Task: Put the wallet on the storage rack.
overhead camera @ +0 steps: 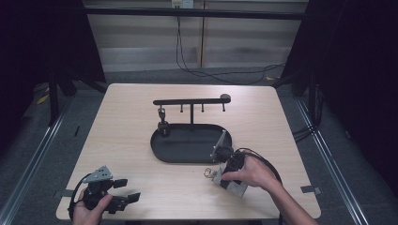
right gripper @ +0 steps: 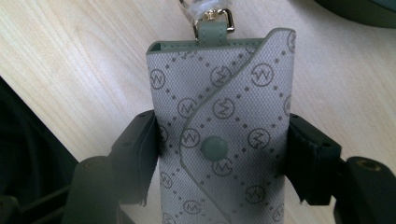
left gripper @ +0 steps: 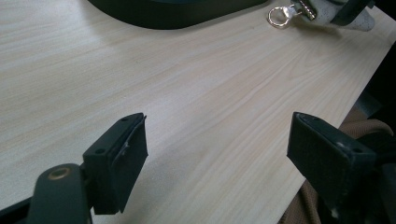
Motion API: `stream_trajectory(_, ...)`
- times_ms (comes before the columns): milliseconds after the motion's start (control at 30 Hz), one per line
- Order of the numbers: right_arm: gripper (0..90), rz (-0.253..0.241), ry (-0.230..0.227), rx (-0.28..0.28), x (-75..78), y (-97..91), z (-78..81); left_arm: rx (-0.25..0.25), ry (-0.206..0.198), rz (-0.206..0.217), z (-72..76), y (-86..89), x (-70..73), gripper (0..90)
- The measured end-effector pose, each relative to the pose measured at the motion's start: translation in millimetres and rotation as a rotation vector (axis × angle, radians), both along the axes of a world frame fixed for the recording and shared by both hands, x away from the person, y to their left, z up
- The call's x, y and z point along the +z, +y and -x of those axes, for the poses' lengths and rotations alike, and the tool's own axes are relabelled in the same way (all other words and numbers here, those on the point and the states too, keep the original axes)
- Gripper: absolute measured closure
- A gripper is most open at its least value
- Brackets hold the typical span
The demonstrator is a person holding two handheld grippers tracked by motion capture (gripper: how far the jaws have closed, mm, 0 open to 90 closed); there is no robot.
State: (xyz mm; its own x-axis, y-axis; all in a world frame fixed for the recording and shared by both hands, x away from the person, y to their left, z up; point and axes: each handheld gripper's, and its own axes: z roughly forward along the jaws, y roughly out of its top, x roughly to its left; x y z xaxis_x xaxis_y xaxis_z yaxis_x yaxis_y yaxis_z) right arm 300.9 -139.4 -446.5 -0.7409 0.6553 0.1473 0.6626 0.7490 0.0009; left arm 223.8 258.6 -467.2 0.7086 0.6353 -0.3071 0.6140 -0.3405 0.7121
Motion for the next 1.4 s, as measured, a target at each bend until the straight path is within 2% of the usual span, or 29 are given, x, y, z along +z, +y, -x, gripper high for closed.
stream_trajectory(67, 33.7, -0.004, 0.005, -0.019, 3.8, -1.2, -0.1, 0.002, 0.001, 0.002, 0.0, 0.2, 0.0, 20.0)
stream_trajectory(267, 33.7, -0.026, -0.020, -0.011, 10.9, -6.9, -0.7, 0.005, 0.006, 0.017, 0.1, 0.5, 0.4, 20.0)
stream_trajectory(500, 33.8, -0.006, -0.020, -0.018, 19.6, -9.2, -2.7, 0.008, 0.004, 0.016, -0.8, 0.8, 0.2, 20.0)
stream_trajectory(667, 33.8, -0.012, -0.016, -0.015, 28.4, -11.2, -5.1, 0.011, 0.005, 0.018, -1.2, 1.7, 0.4, 20.0)
stream_trajectory(867, 33.8, -0.012, -0.007, -0.052, 36.7, -15.0, -7.8, 0.007, 0.007, 0.014, -1.9, 1.2, -0.2, 19.9)
stream_trajectory(900, 33.8, -0.014, -0.019, -0.034, 37.0, -17.1, -8.8, 0.009, 0.008, 0.014, -2.0, 1.1, -0.6, 20.0)
stream_trajectory(1033, 33.8, 0.000, -0.012, -0.055, 42.2, -18.5, -9.9, 0.006, 0.012, 0.013, -2.1, 0.5, -0.6, 20.0)
stream_trajectory(1200, 33.8, -0.008, -0.037, -0.047, 47.6, -22.7, -13.7, 0.008, 0.012, 0.016, -1.5, -0.1, -0.9, 19.9)
stream_trajectory(1400, 33.8, -0.001, -0.047, -0.081, 57.4, -24.2, -18.2, 0.002, 0.006, 0.014, -0.5, -0.4, 0.5, 20.0)
